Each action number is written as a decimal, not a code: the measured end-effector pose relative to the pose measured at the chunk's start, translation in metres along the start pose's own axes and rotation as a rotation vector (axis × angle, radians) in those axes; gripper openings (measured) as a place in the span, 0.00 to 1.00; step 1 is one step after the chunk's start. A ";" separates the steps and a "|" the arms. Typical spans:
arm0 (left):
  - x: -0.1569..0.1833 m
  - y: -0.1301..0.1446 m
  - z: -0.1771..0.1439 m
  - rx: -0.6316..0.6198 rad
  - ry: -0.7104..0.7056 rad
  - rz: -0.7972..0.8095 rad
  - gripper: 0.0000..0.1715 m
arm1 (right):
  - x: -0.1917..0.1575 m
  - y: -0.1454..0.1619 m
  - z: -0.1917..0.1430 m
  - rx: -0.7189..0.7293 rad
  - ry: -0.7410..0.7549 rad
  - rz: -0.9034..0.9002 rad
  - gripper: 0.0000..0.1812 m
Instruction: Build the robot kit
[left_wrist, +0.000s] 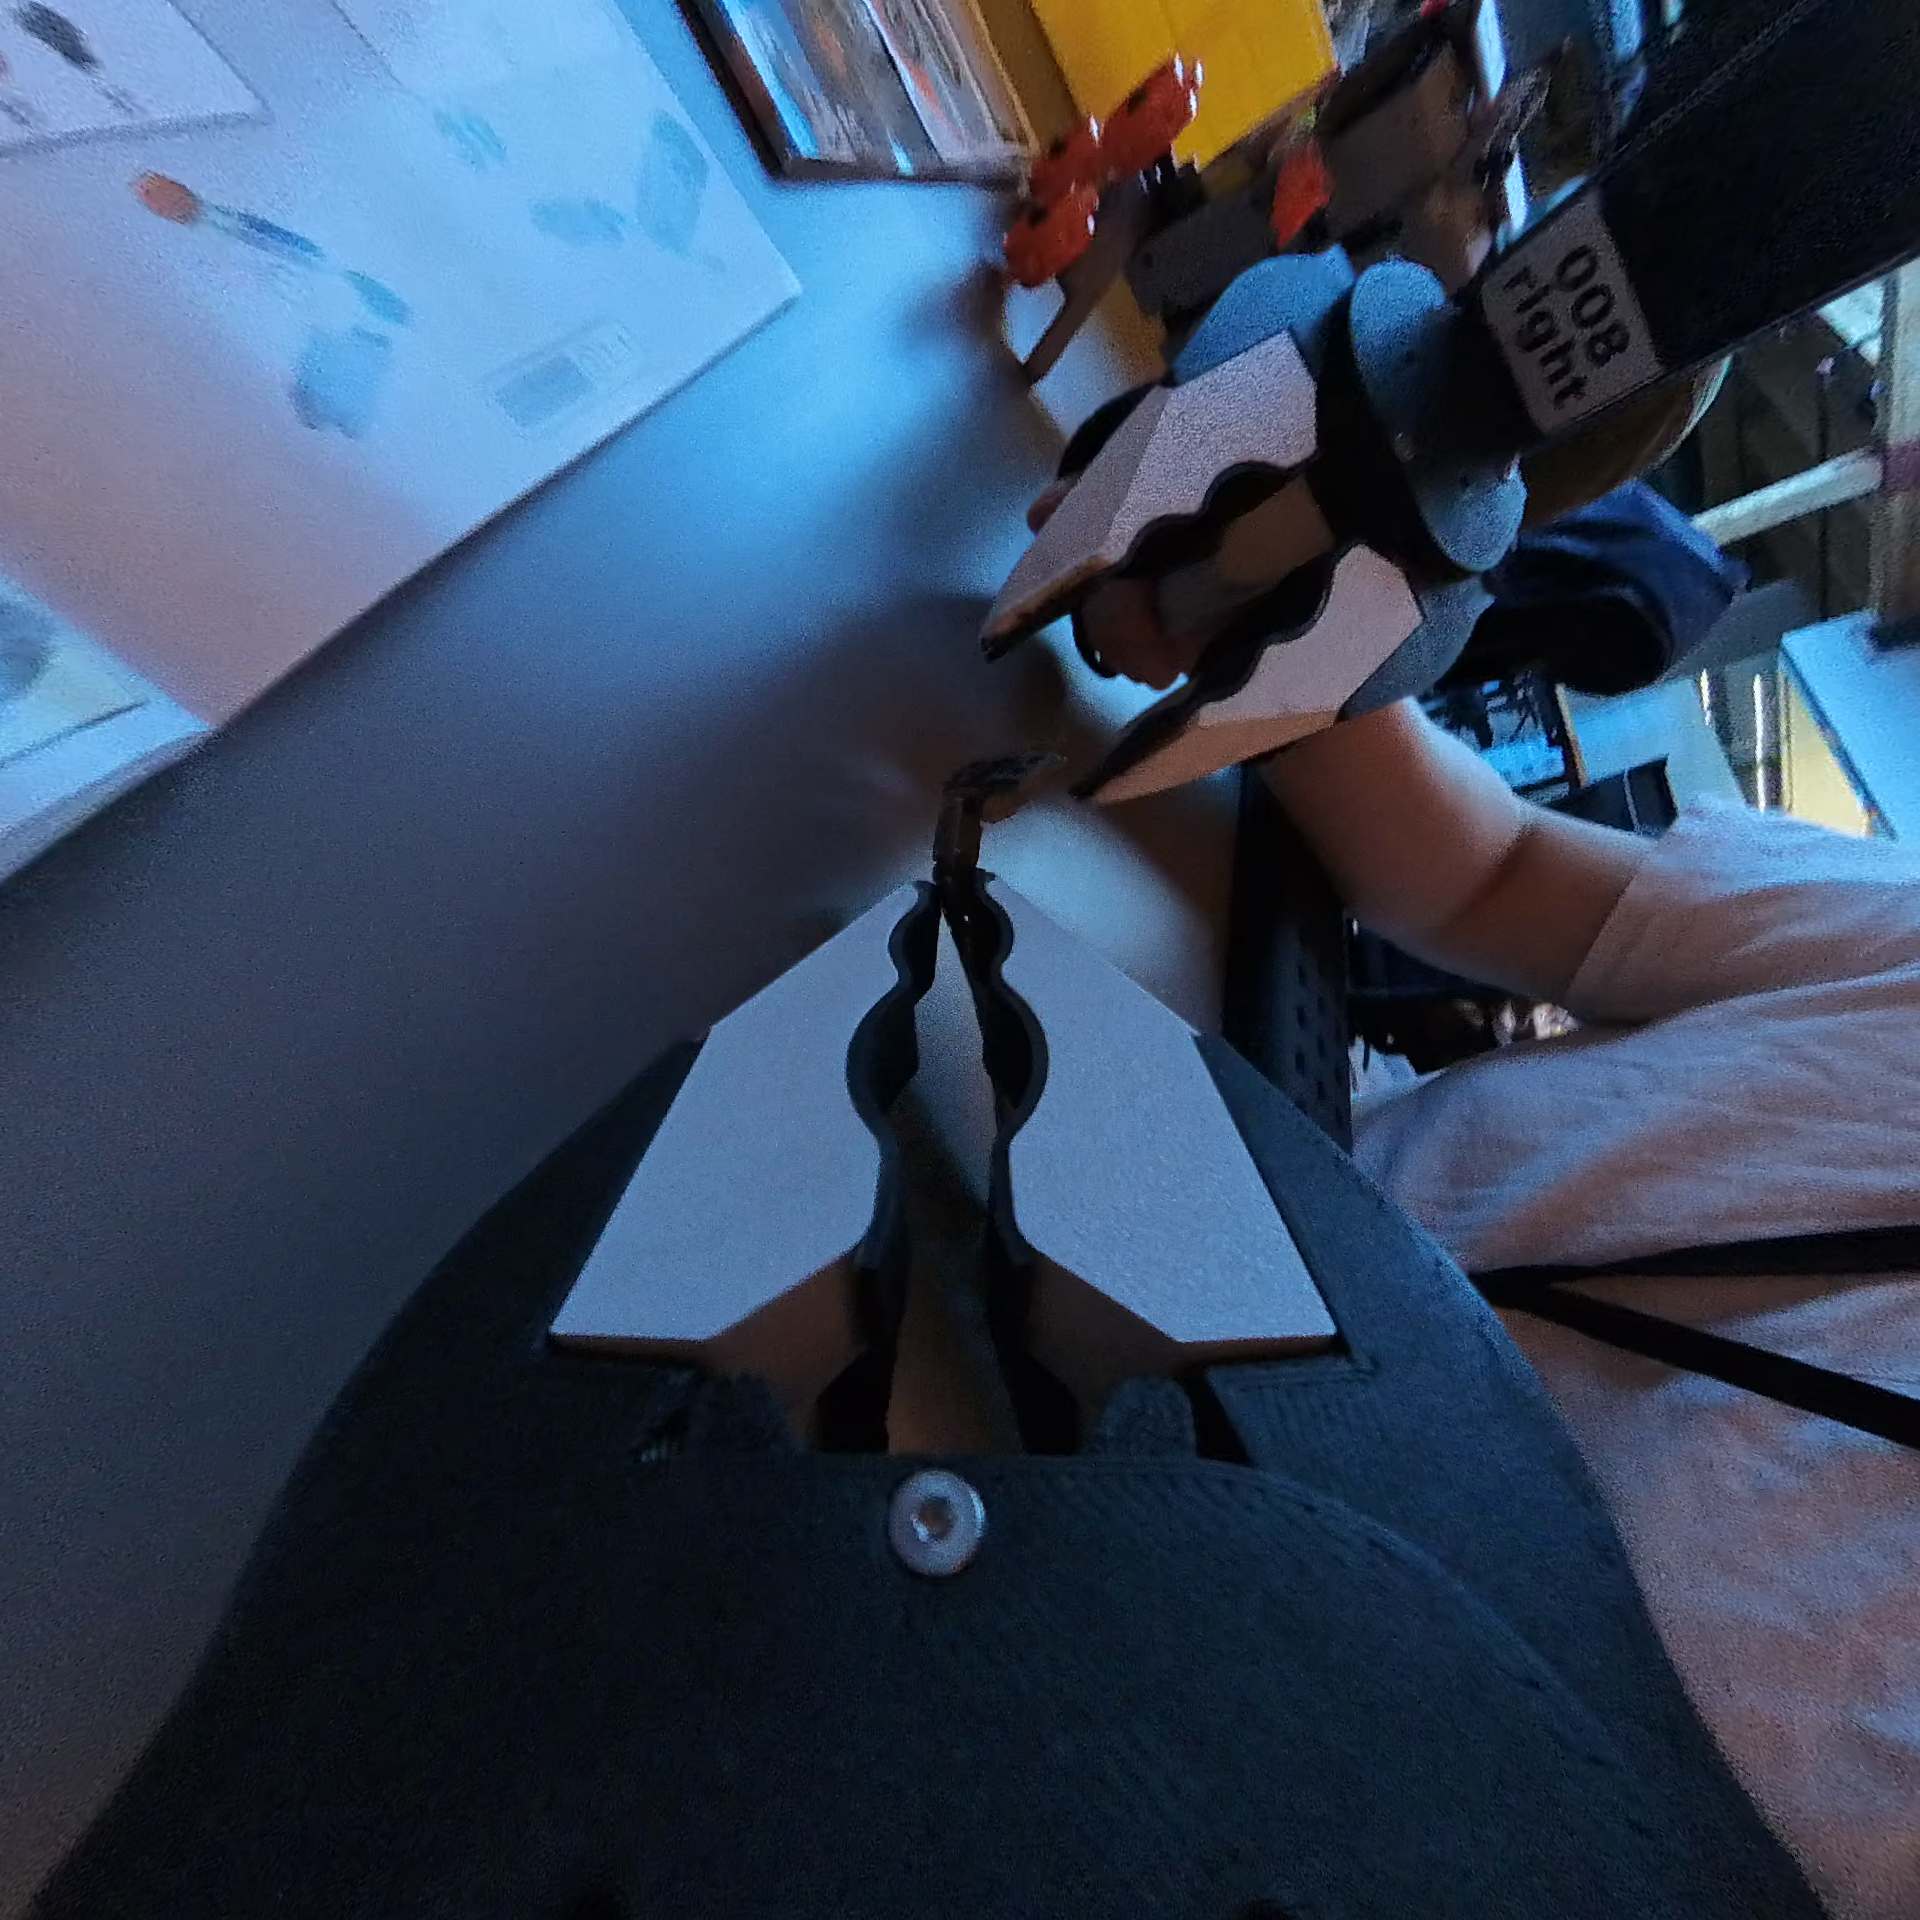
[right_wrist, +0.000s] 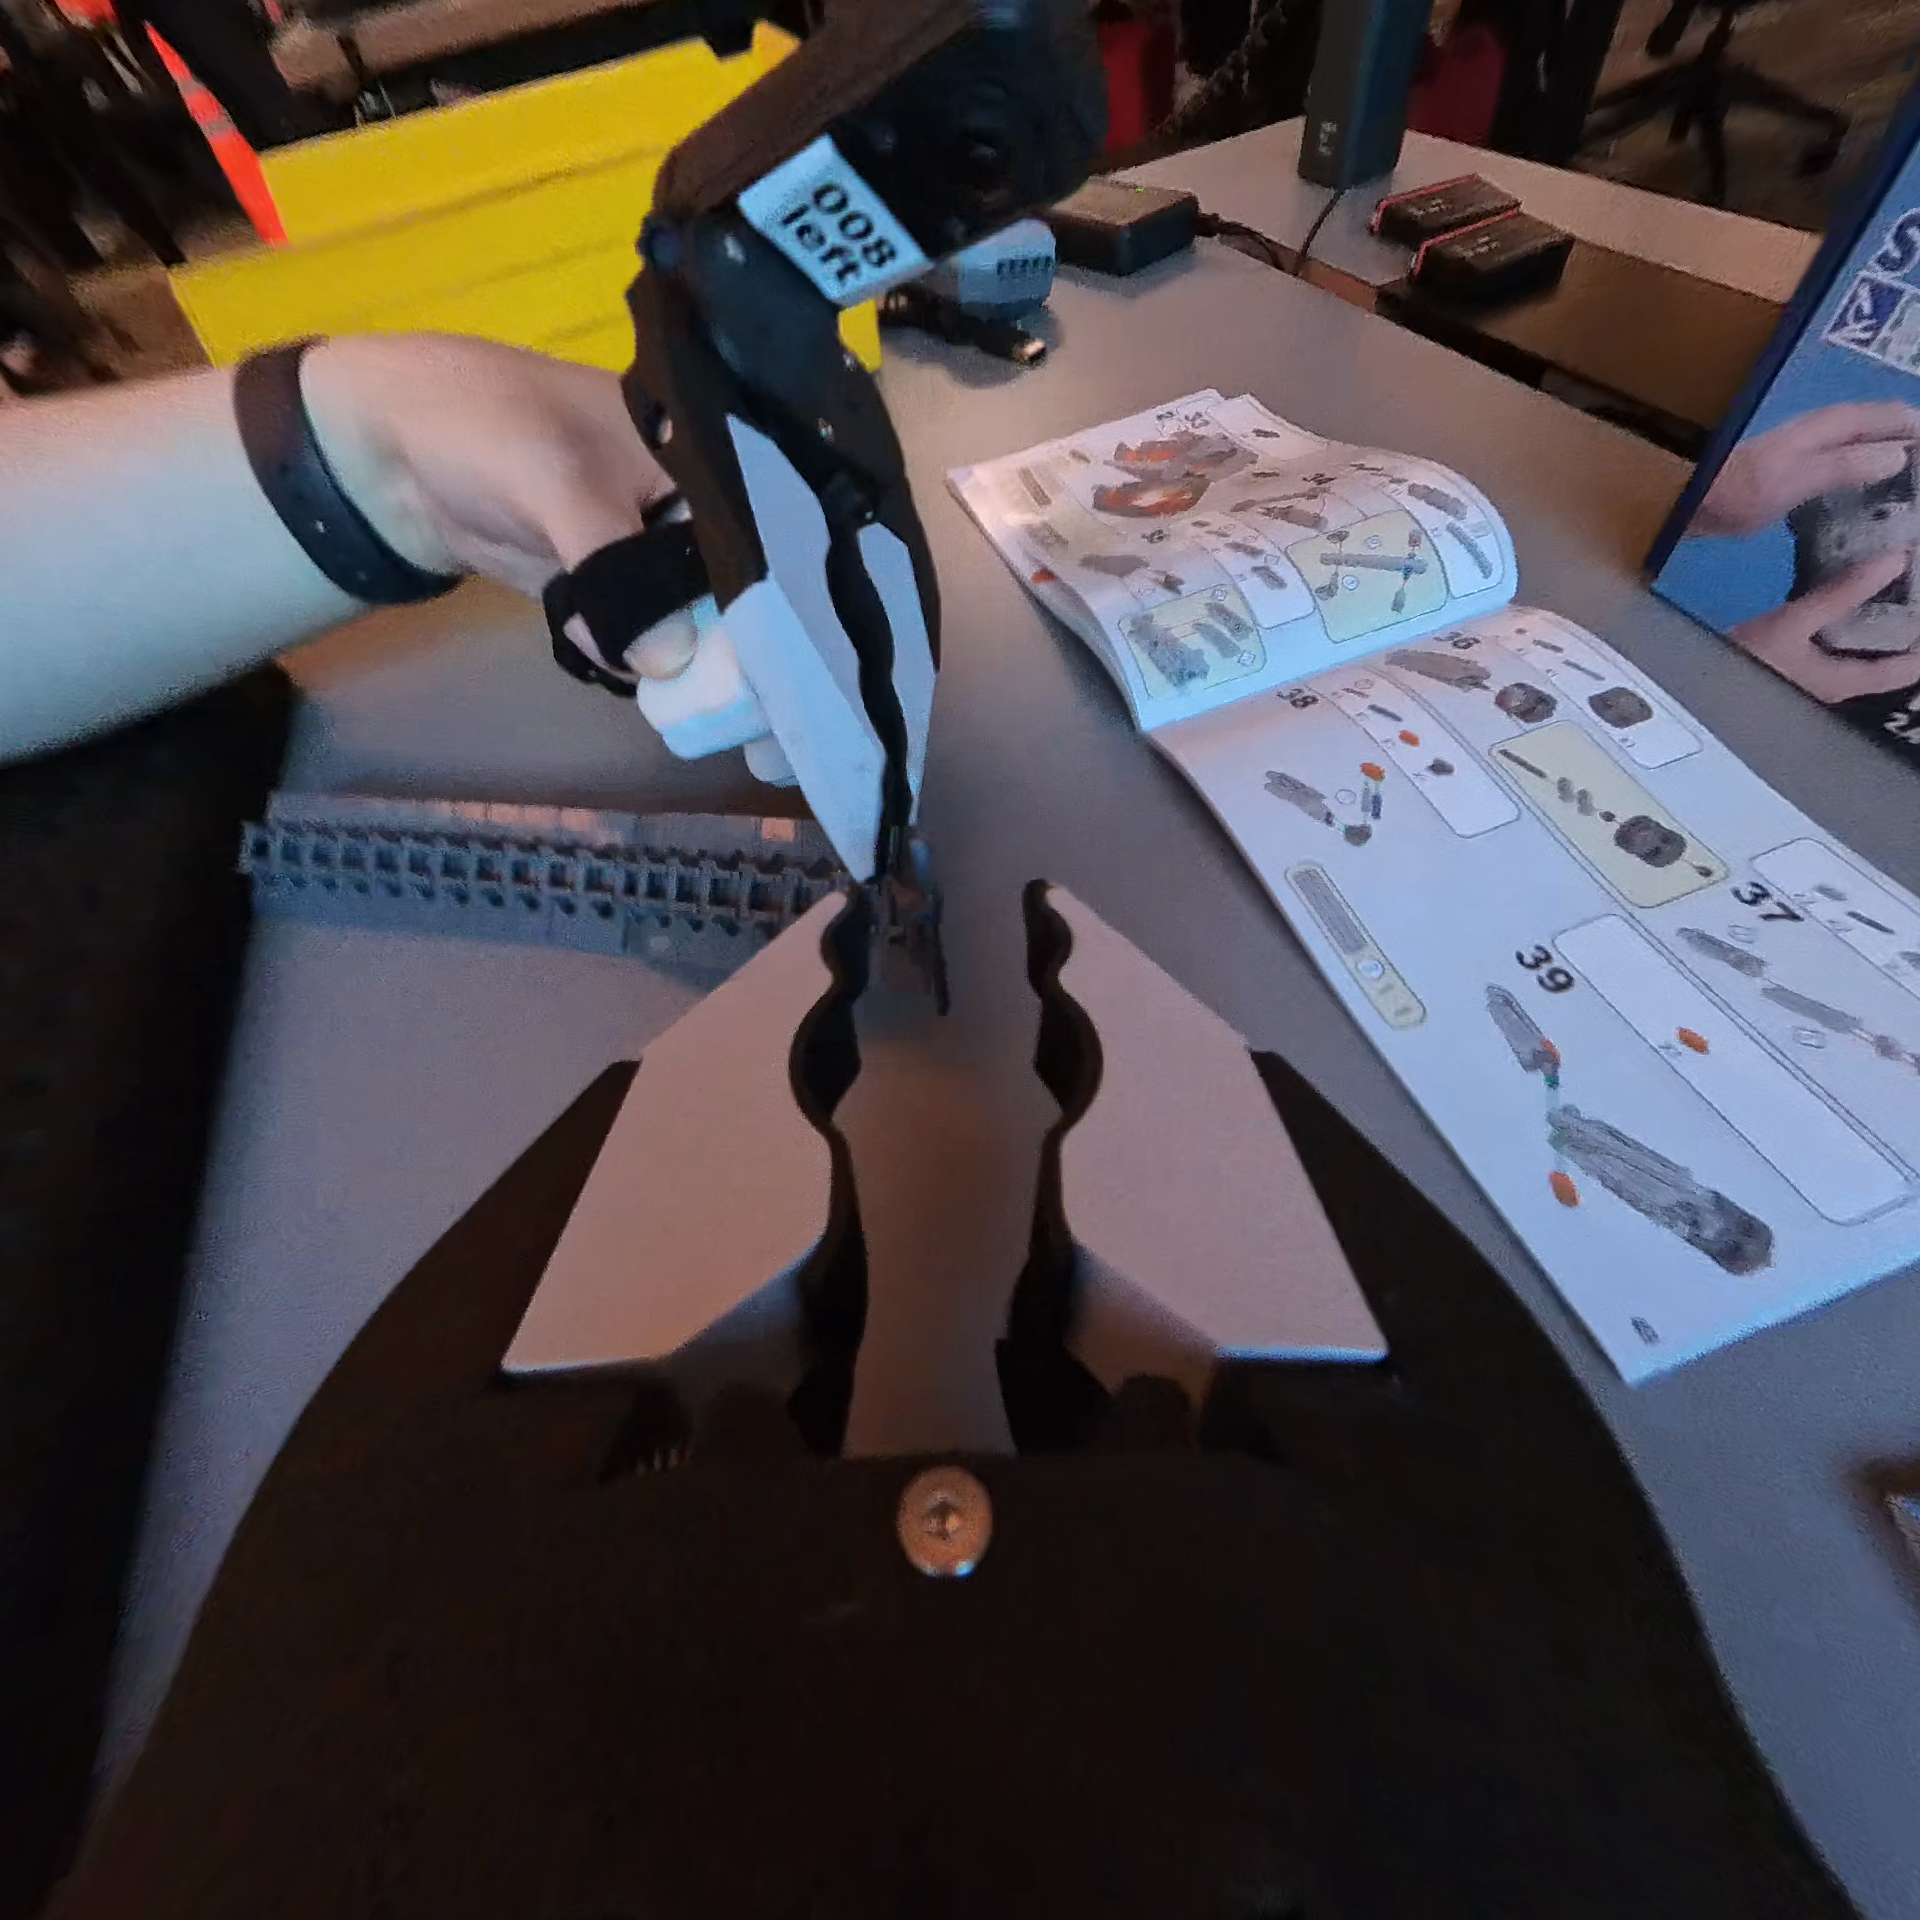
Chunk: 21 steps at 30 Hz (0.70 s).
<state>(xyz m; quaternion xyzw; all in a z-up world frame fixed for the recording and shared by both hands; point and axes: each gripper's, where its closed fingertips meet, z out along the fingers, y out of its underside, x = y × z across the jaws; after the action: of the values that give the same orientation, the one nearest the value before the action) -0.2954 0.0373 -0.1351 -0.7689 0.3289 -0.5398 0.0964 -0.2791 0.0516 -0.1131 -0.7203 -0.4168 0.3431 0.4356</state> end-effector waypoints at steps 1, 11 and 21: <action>0.002 0.003 0.004 -0.022 0.005 0.013 0.02 | -0.002 0.003 -0.003 -0.007 0.005 -0.014 0.14; 0.001 0.008 0.012 -0.042 0.017 0.020 0.03 | -0.014 0.024 0.000 -0.104 -0.073 0.023 0.03; 0.000 0.006 0.024 -0.011 -0.007 0.009 0.05 | -0.010 0.023 -0.002 -0.092 -0.073 0.113 0.03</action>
<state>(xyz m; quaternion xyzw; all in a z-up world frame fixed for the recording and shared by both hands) -0.2765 0.0282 -0.1473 -0.7697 0.3351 -0.5349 0.0959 -0.2749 0.0361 -0.1323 -0.7489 -0.4065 0.3737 0.3664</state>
